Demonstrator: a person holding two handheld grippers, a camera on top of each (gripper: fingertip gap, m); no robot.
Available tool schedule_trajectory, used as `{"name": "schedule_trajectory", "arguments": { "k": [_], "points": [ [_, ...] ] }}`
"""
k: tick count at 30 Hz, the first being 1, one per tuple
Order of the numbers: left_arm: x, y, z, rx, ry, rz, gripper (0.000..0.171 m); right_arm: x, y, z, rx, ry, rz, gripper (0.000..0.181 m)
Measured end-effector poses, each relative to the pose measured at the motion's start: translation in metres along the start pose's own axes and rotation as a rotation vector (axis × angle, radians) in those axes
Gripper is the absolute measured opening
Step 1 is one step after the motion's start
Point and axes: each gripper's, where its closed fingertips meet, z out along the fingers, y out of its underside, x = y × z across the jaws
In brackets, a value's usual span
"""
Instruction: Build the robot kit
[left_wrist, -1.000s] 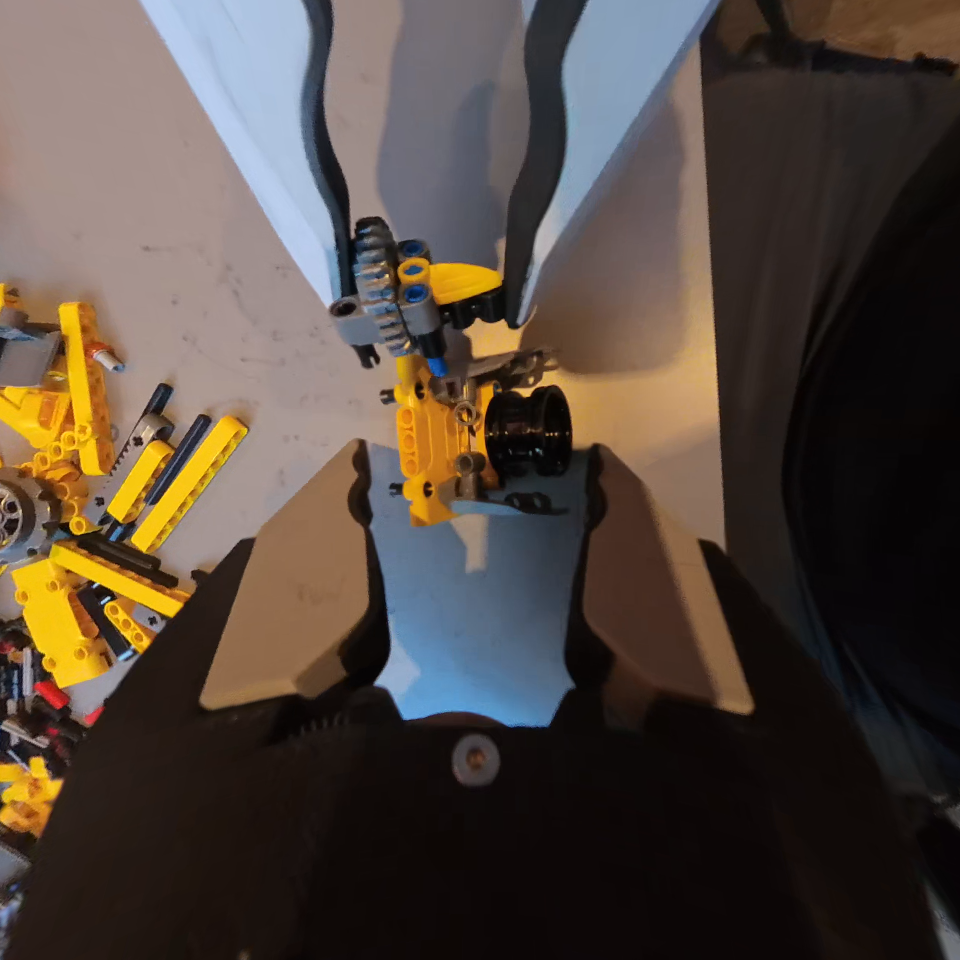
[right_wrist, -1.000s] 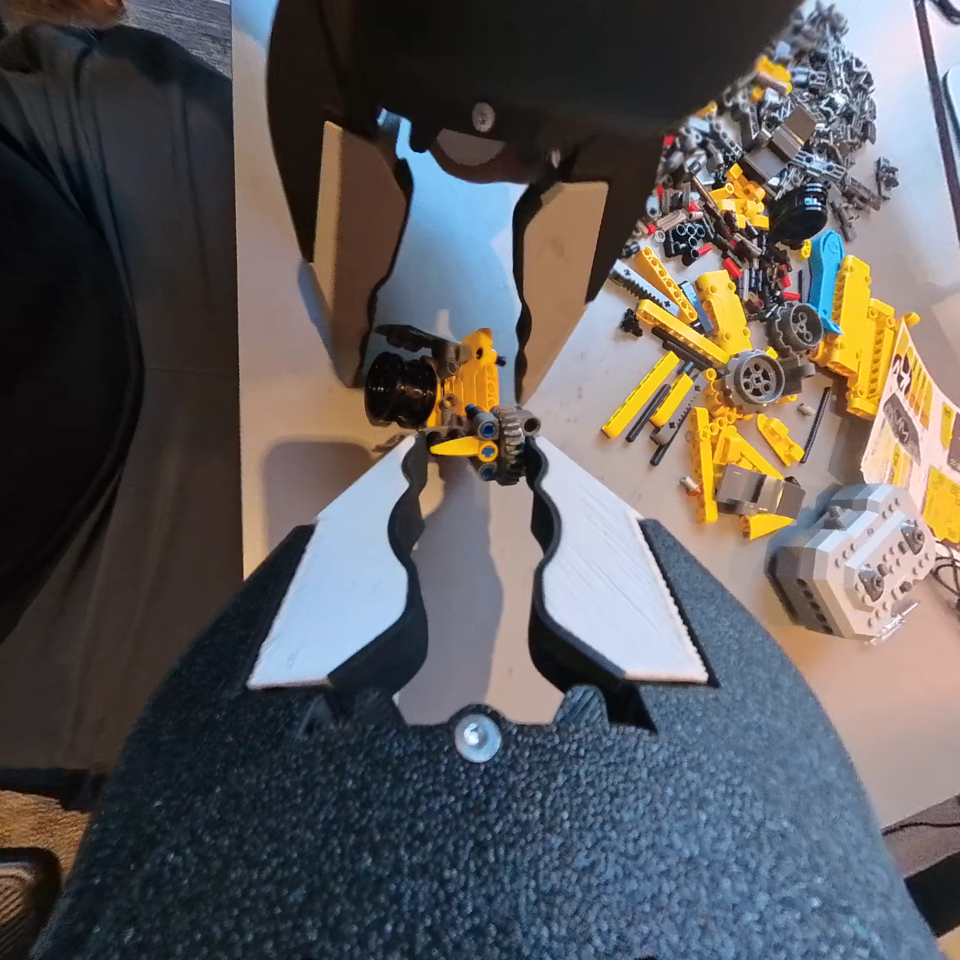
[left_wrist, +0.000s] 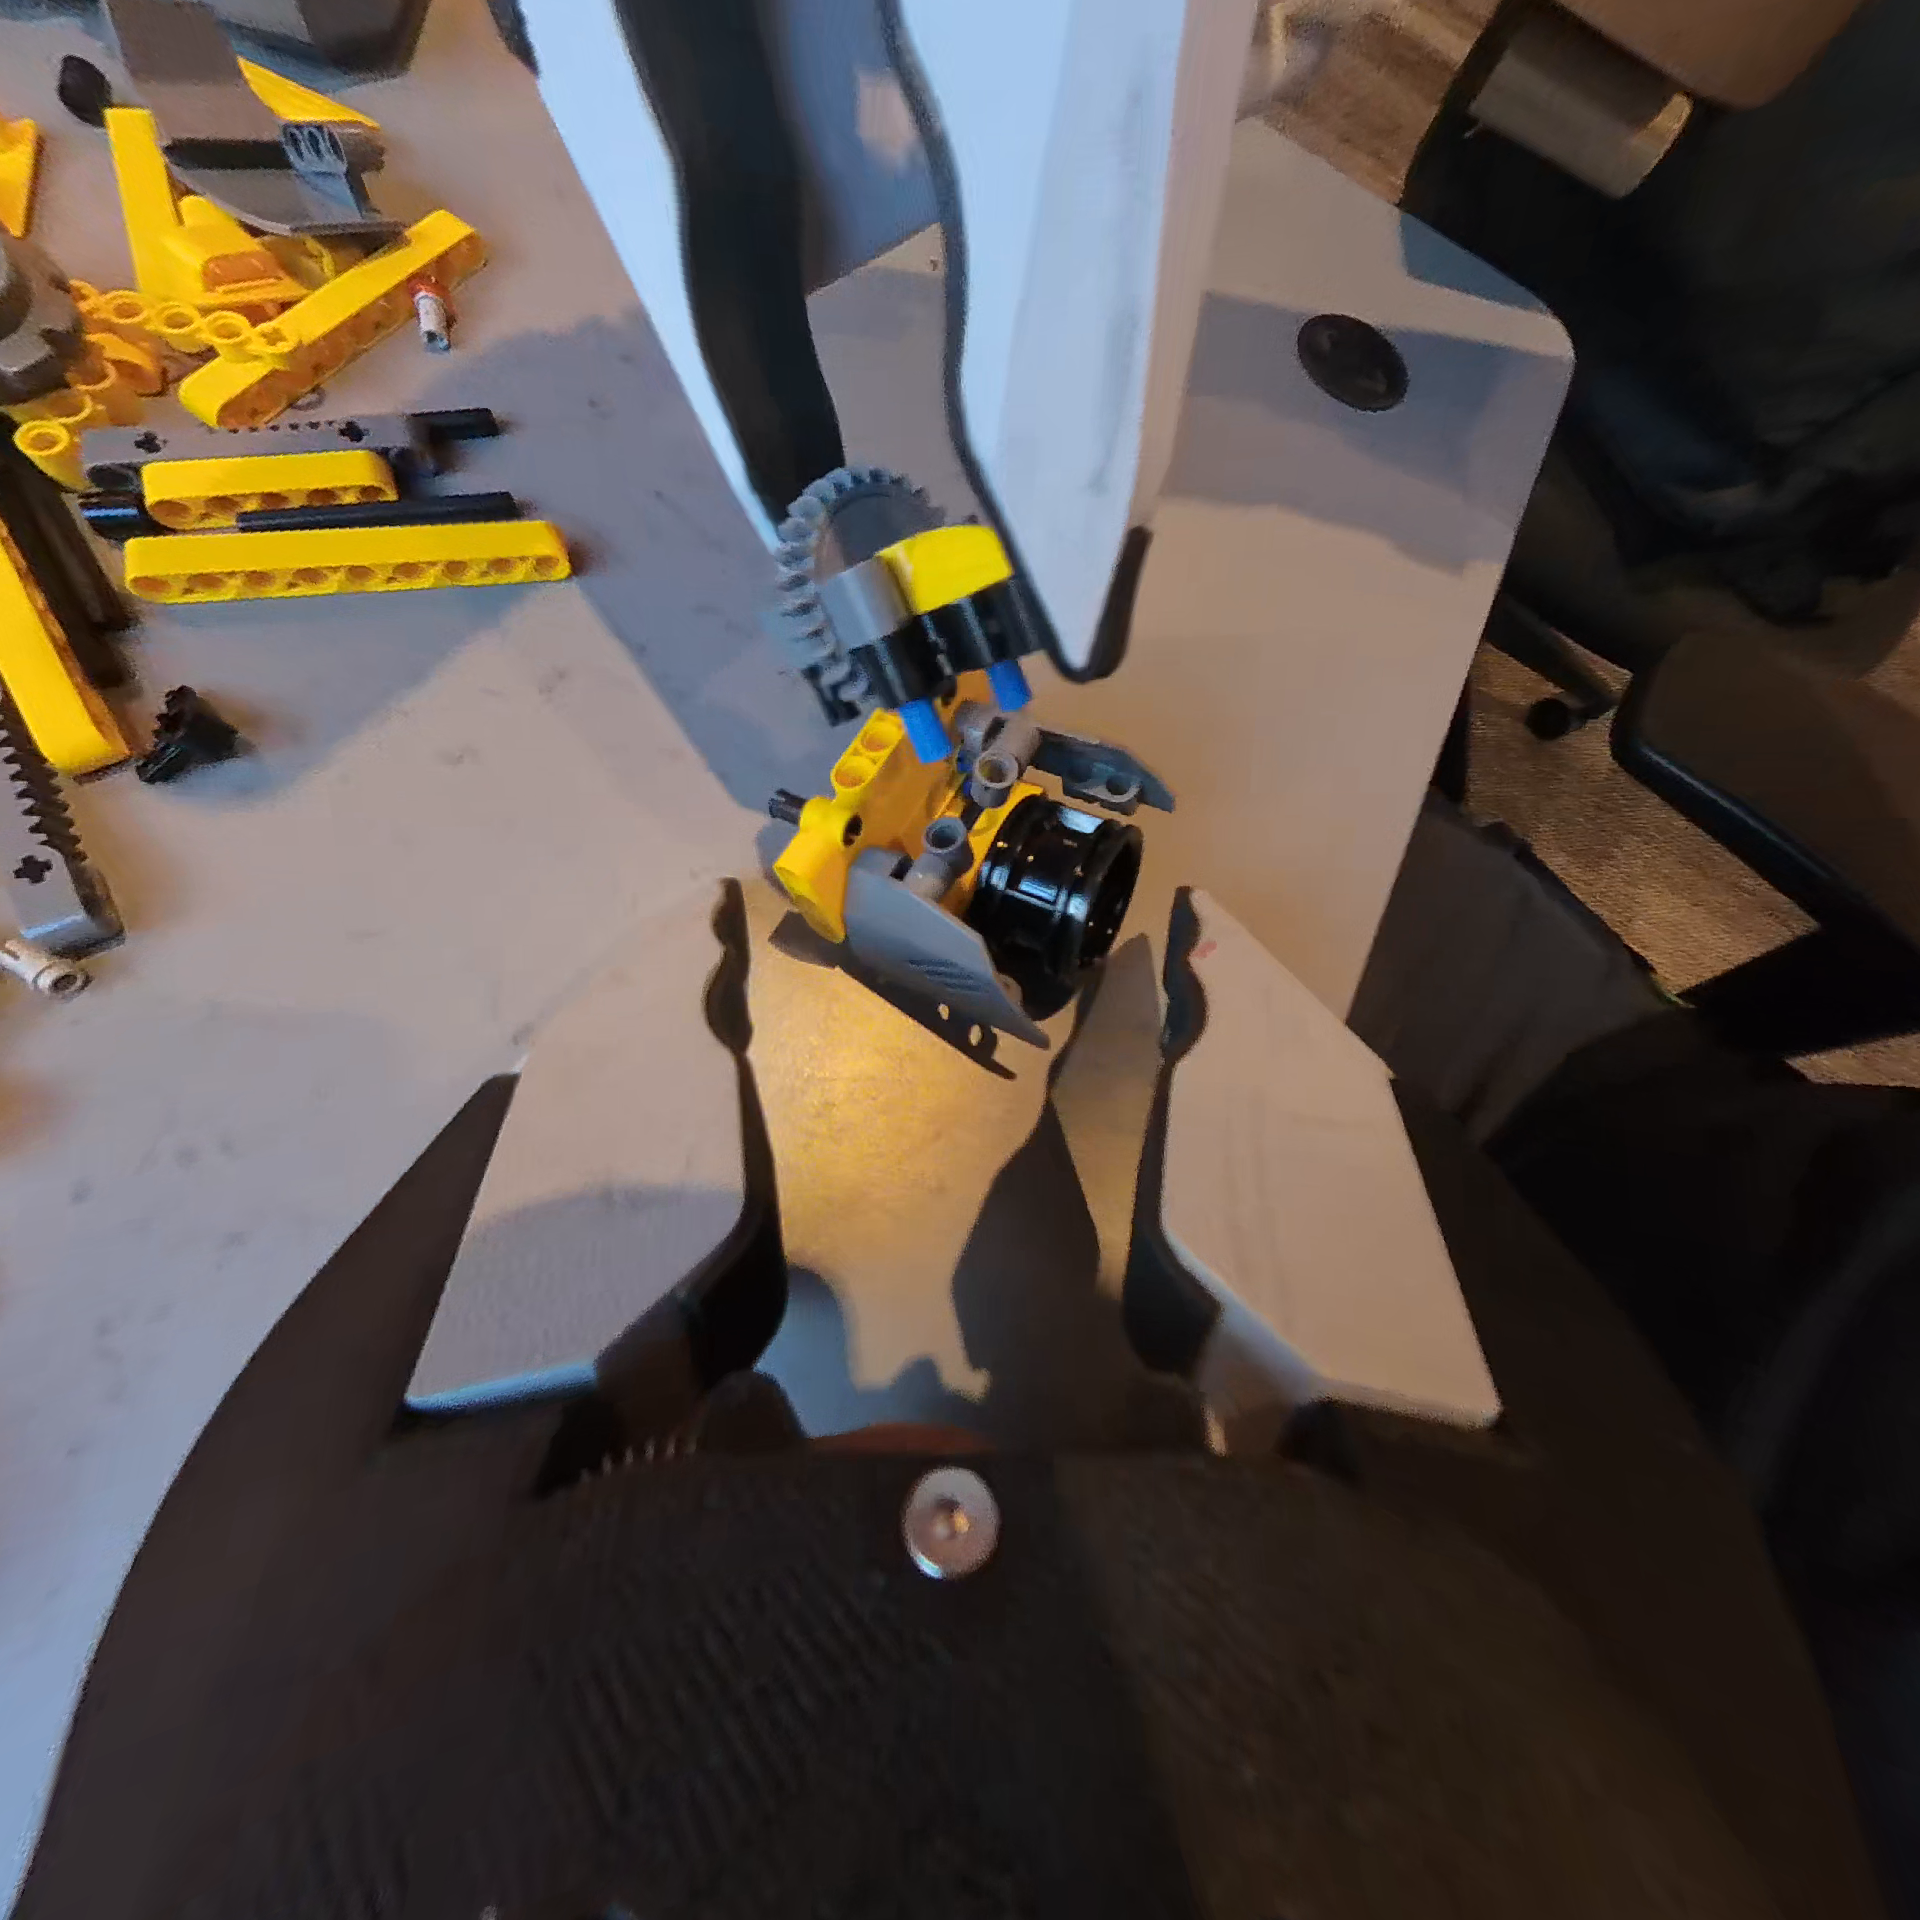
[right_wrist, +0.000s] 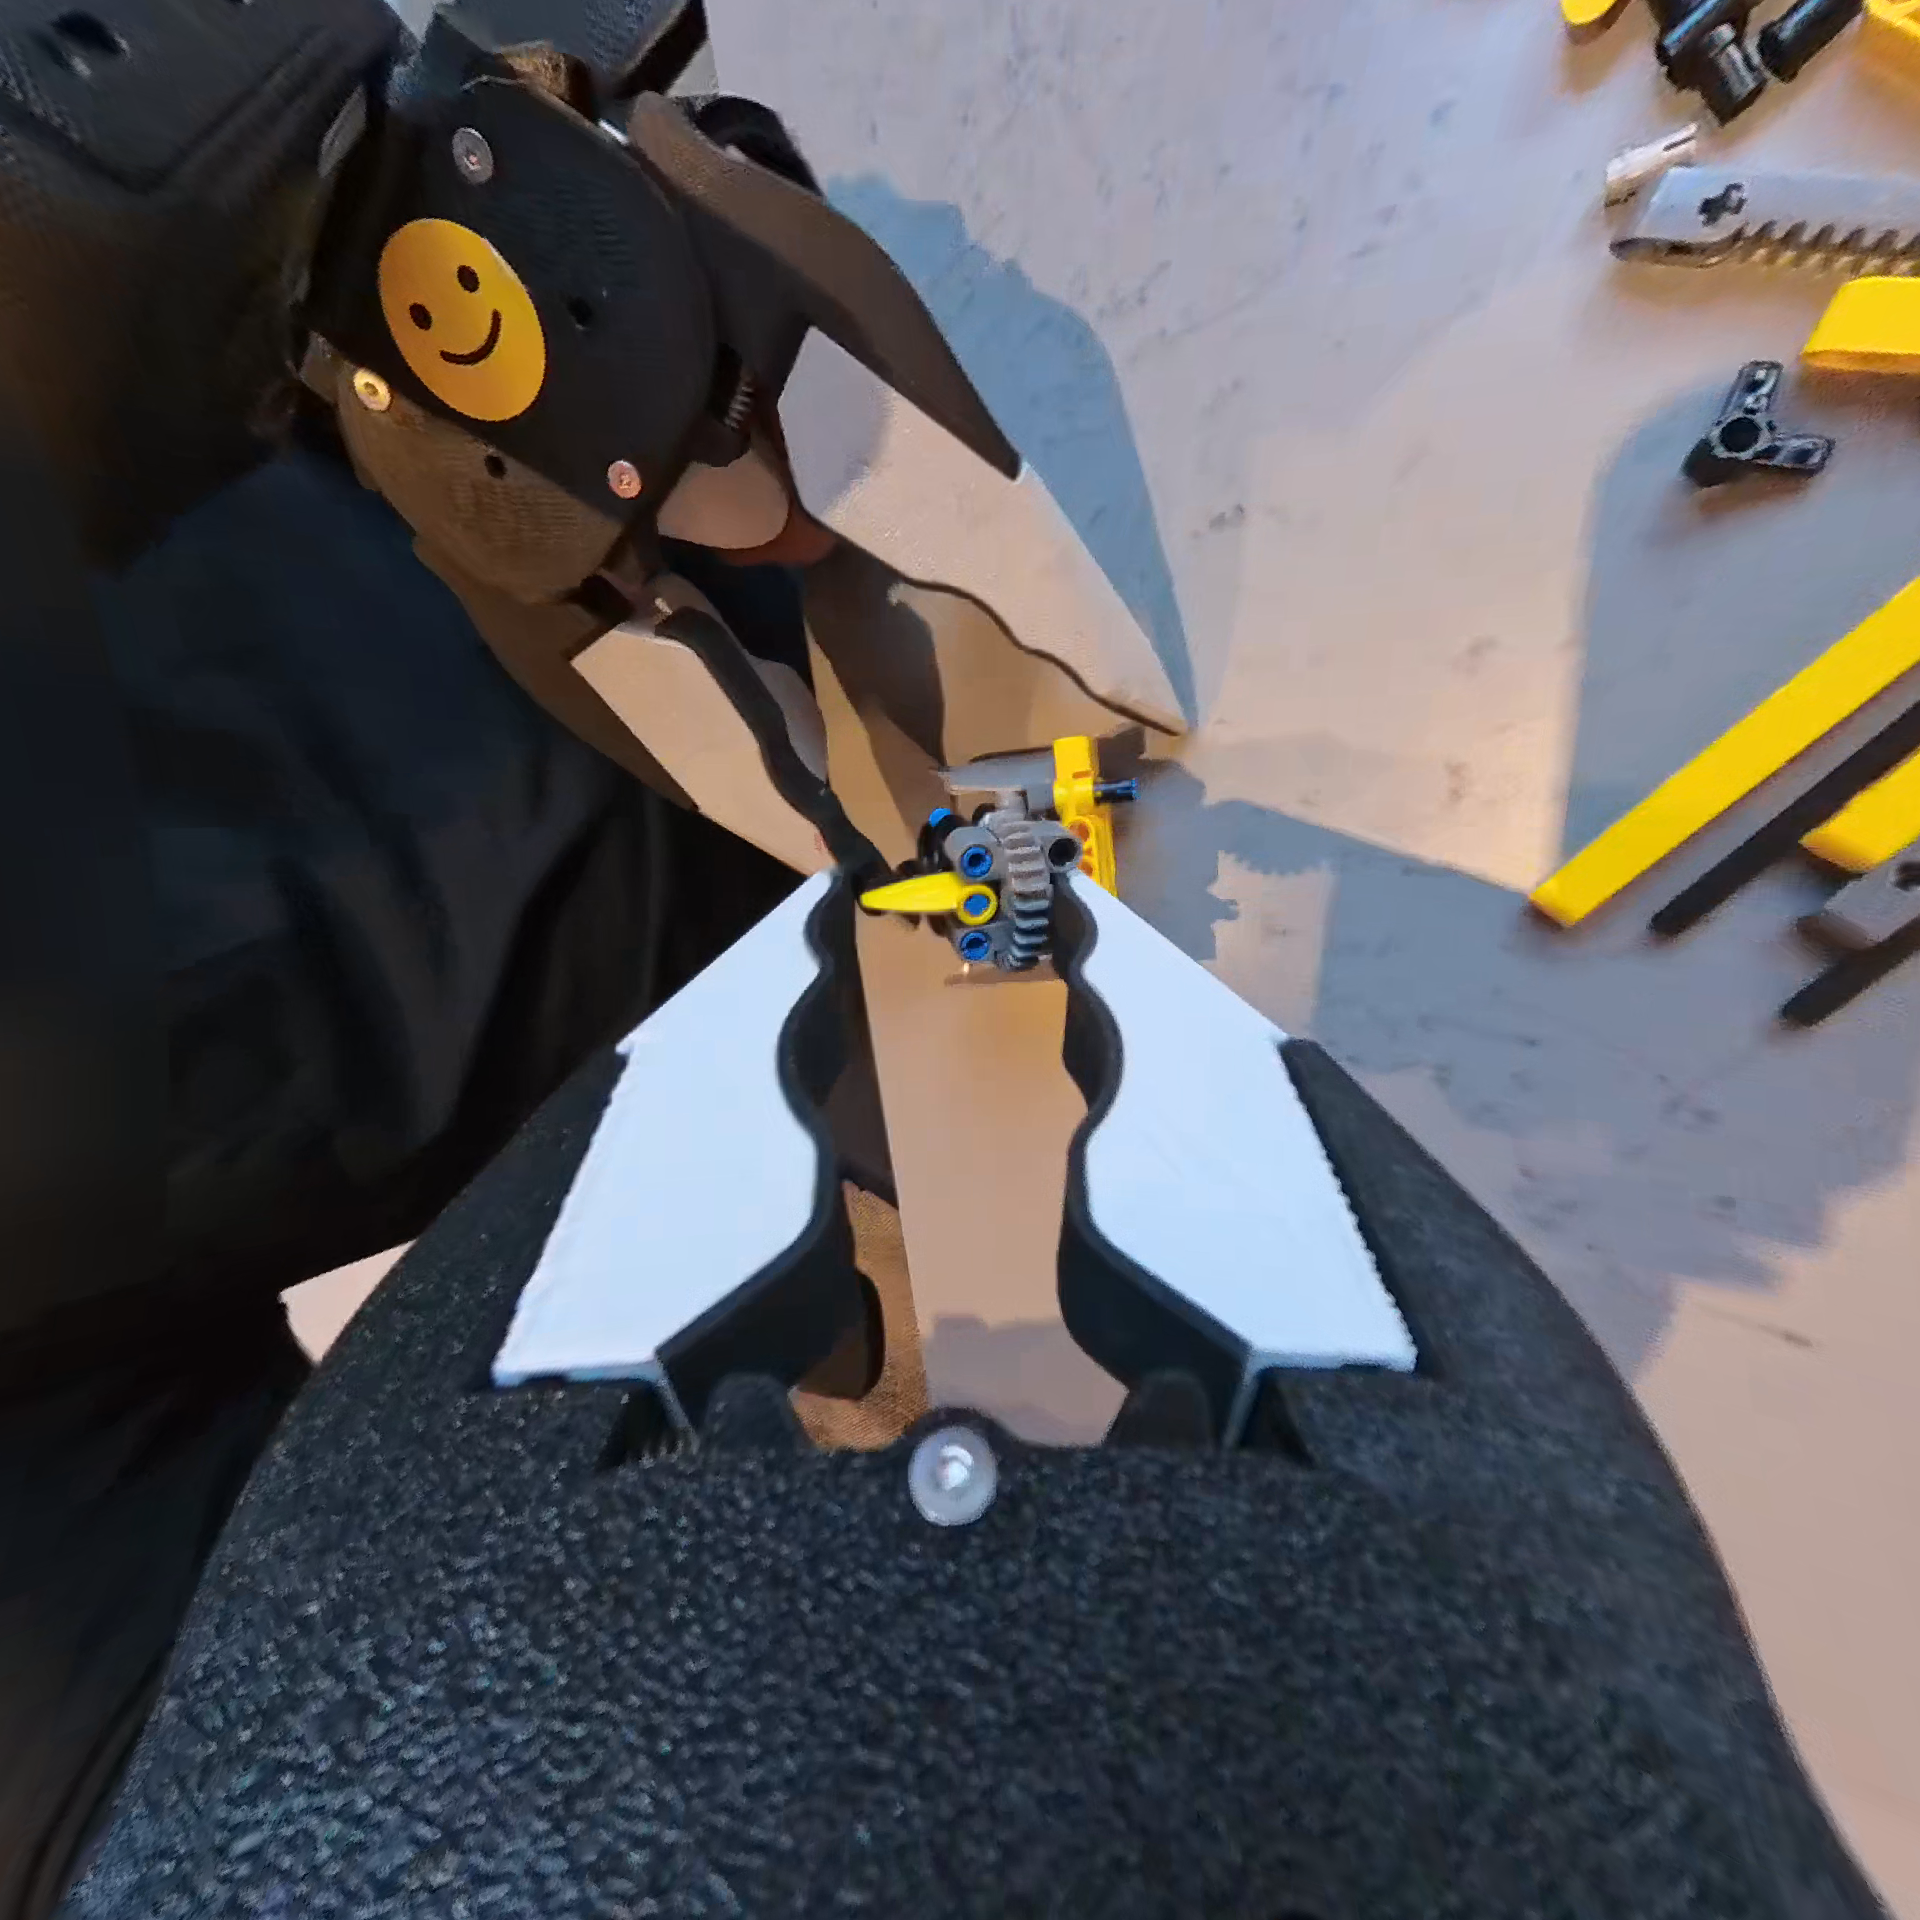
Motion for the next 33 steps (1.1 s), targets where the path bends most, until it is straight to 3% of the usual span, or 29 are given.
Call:
{"name": "schedule_trajectory", "arguments": {
  "k": [9, 33],
  "points": [
    [0.000, -0.002, 0.000, 0.003, 0.038, -0.009, 0.070, -0.004, 0.002, -0.002, 0.027, -0.188, -0.038, 0.037],
    [-0.003, -0.003, 0.002, -0.011, 0.059, 0.020, 0.059, 0.007, 0.004, 0.004, -0.084, -0.198, -0.070, 0.037]
  ]
}}
